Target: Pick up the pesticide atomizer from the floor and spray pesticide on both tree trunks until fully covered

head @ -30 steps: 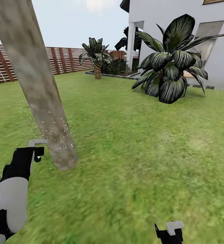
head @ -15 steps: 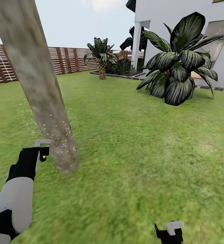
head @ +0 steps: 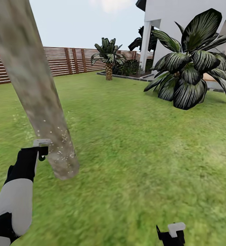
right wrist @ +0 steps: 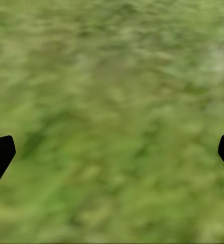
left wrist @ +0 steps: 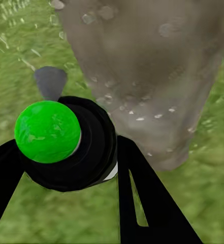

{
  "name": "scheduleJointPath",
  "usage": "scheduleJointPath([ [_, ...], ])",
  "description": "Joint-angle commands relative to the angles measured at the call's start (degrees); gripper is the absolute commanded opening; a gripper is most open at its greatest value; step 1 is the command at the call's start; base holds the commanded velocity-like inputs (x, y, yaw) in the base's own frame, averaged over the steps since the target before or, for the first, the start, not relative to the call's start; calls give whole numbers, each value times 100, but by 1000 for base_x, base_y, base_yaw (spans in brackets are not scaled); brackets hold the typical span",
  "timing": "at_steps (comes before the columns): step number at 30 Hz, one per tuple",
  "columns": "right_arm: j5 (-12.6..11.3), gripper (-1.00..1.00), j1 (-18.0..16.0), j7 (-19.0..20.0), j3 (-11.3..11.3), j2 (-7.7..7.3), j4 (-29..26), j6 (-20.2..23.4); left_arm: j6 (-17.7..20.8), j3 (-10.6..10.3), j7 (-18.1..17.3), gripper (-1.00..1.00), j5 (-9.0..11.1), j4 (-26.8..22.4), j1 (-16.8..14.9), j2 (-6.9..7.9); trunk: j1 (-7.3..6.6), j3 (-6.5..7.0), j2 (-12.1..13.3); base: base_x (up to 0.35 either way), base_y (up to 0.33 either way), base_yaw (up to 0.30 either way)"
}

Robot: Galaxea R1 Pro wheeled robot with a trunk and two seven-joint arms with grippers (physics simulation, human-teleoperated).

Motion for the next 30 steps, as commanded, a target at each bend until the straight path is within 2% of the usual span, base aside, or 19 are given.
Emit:
scheduleJointPath([
  [1,0,100,0,2,0,0,0,0,0,0,-2,-100,-3,0,-3,0,0,0,0,210,-204,0],
  [9,0,100,0,4,0,0,-4,0,-8,-8,-2,-100,-6,0,-2,0,0,0,0,158,-228,0],
  [17,0,100,0,4,0,0,0,0,6,-1,-2,-100,-6,0,-8,2,0,0,0,16,-177,0],
  [30,0,100,0,4,0,0,-9,0,9,10,-2,-100,-14,8,-8,0,0,0,0,-174,-197,0],
])
